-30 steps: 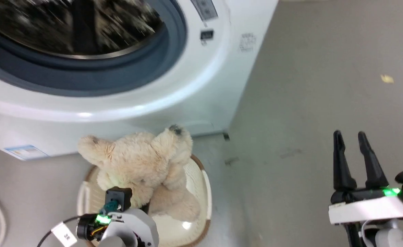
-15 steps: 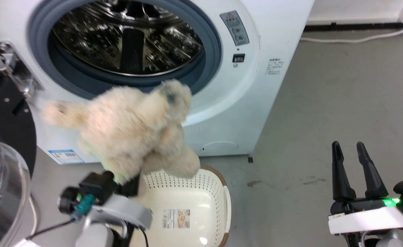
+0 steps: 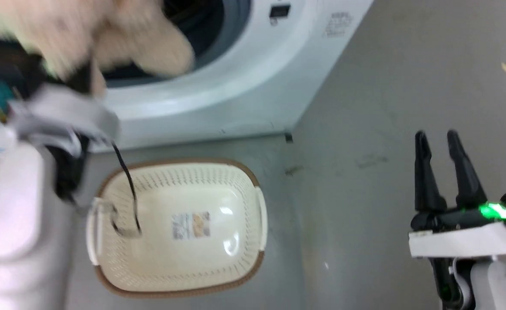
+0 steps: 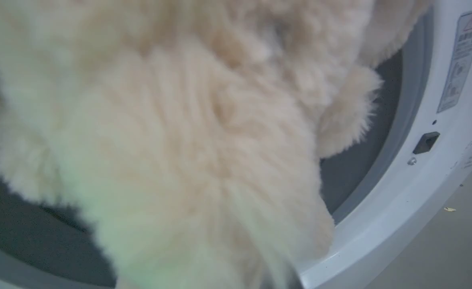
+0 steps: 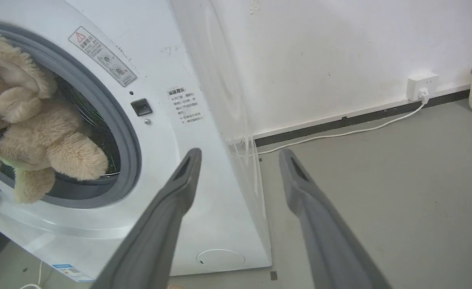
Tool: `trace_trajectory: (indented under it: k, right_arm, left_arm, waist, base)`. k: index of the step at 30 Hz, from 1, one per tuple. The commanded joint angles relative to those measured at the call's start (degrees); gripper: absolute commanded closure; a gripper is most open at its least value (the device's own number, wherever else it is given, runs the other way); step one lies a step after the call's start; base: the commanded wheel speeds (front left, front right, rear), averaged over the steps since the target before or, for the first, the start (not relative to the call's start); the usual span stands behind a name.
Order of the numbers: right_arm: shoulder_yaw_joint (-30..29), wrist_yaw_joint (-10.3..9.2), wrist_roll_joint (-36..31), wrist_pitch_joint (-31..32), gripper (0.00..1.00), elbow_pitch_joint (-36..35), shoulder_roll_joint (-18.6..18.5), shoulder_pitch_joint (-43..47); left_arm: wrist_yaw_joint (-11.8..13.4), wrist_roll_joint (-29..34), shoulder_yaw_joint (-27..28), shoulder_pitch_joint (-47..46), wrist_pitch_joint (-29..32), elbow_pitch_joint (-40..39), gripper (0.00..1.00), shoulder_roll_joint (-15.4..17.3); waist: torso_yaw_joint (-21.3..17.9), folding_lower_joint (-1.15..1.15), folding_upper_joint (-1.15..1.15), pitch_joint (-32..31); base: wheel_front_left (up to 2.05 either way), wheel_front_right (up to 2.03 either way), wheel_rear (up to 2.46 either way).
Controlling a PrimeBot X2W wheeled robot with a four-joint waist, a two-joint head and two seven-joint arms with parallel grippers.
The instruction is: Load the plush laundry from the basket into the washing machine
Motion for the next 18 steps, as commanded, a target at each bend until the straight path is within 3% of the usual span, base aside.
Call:
trace_trajectory:
  k: [1, 4, 12, 18]
  right_arm:
    - [0.11, 0.05, 1.1, -0.24, 0.0, -0.7, -0.05, -1.82]
    - [0.62, 0.05, 1.94, -0.24, 0.0, -0.91, -0.05, -2.84]
    - [3.1, 0.05, 5.65, -0.24, 0.0, -1.33, -0.05, -5.48]
    - [2.66, 0.05, 7.23, -0.24, 0.0, -0.65, -0.05, -6.55]
  left_arm:
    - [-0.12, 0.21, 0.36, -5.79, 3.2, 0.84, 1.0, 2.06]
    - [-0.41, 0.26, 0.31, -10.69, 5.59, 2.73, 1.0, 3.9]
    - [-1.09, 1.47, 0.29, -29.83, 8.93, 17.0, 1.0, 11.45]
    - [-0.63, 4.1, -1.17, -41.11, 9.61, 27.64, 1.0, 14.23]
  waist:
    - [-4.36, -0.01, 0.0, 7.73]
    - [-5.44, -0.01, 0.0, 10.29]
    - [-9.29, -0.01, 0.0, 17.87]
    - [-11.14, -0.01, 0.0, 20.81]
  base:
    - [0.0, 0.0, 0.0]
    - [0.0, 0.0, 0.0]
    - [0.0, 0.0, 0.0]
    - [0.0, 0.0, 0.0]
